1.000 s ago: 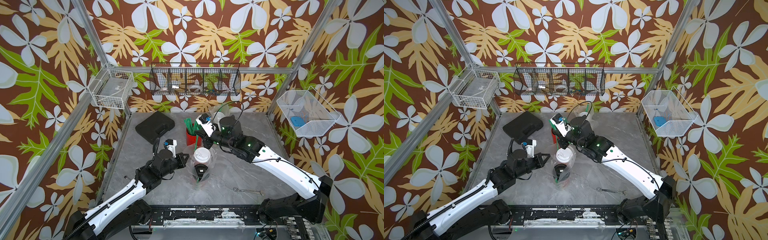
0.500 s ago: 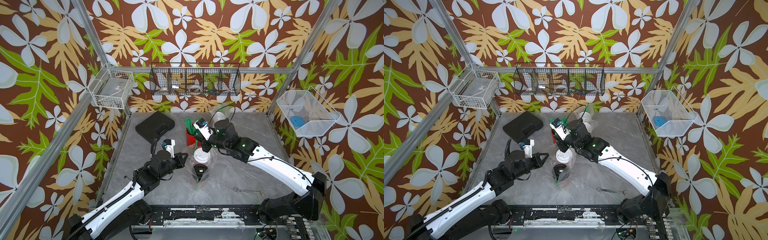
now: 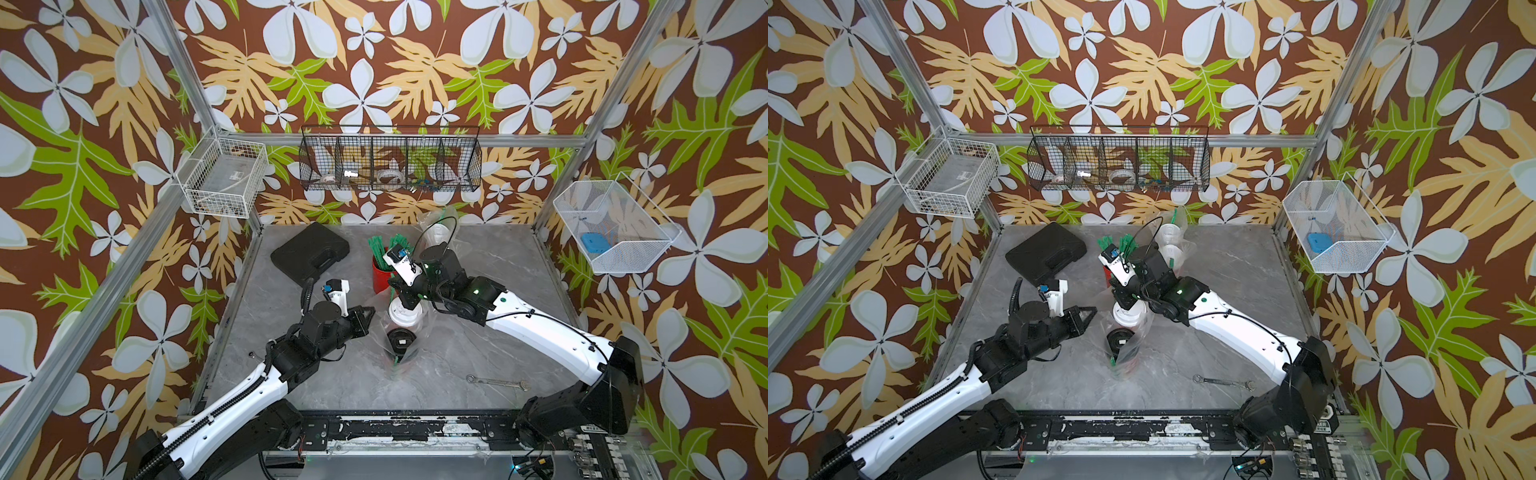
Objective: Pack milk tea into plastic carrier bags
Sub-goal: Place the straw in the plastic carrier bag.
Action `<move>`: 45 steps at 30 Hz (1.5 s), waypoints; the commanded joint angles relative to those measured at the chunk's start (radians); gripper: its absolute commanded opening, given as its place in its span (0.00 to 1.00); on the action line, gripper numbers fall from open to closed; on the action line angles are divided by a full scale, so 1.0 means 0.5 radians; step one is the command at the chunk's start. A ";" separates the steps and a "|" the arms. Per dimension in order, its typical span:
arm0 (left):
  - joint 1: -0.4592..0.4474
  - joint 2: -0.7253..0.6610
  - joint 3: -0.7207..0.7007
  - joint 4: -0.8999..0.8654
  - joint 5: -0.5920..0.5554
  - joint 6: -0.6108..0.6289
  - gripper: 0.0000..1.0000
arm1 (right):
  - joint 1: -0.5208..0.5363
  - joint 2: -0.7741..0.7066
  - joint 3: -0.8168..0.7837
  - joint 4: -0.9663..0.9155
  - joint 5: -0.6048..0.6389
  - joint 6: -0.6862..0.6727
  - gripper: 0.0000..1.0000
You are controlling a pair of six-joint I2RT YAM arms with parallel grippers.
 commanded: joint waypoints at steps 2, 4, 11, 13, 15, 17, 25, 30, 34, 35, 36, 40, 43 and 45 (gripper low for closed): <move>-0.003 0.002 -0.005 0.005 -0.020 0.004 0.00 | 0.005 0.016 -0.031 -0.009 0.132 -0.010 0.00; -0.003 0.002 -0.008 0.002 -0.020 0.004 0.00 | 0.003 0.022 -0.041 0.005 0.165 -0.011 0.00; -0.003 -0.004 -0.011 -0.007 -0.024 0.006 0.00 | -0.001 0.044 -0.065 0.018 0.259 0.005 0.00; -0.003 -0.003 -0.015 -0.008 -0.024 0.007 0.00 | -0.001 0.049 -0.071 0.009 0.264 0.011 0.00; -0.003 -0.004 -0.018 -0.007 -0.023 0.005 0.00 | -0.001 0.048 -0.085 0.011 0.261 0.019 0.00; -0.003 -0.004 -0.019 -0.007 -0.027 0.004 0.00 | -0.002 0.050 -0.096 0.006 0.264 0.032 0.00; -0.003 -0.001 -0.024 -0.003 -0.023 0.007 0.00 | -0.002 0.041 -0.152 0.001 0.221 0.094 0.00; -0.003 -0.001 -0.032 -0.002 -0.020 0.003 0.00 | -0.003 0.026 -0.202 0.026 0.221 0.142 0.00; -0.003 0.000 -0.036 0.007 -0.017 0.004 0.00 | -0.004 0.024 -0.216 0.039 0.218 0.159 0.07; -0.003 0.002 -0.036 0.008 -0.018 0.003 0.00 | -0.004 0.022 -0.210 0.034 0.218 0.159 0.10; -0.003 0.003 -0.036 0.011 -0.017 0.003 0.00 | -0.004 0.022 -0.204 0.030 0.218 0.158 0.16; -0.003 0.008 -0.033 0.018 -0.011 0.007 0.00 | -0.002 -0.002 -0.168 0.028 0.220 0.150 0.48; -0.003 0.012 -0.032 0.023 -0.008 0.009 0.00 | -0.004 -0.028 -0.137 0.030 0.234 0.135 0.58; -0.003 0.015 -0.030 0.030 -0.005 0.010 0.05 | -0.004 -0.055 -0.141 0.058 0.278 0.128 0.61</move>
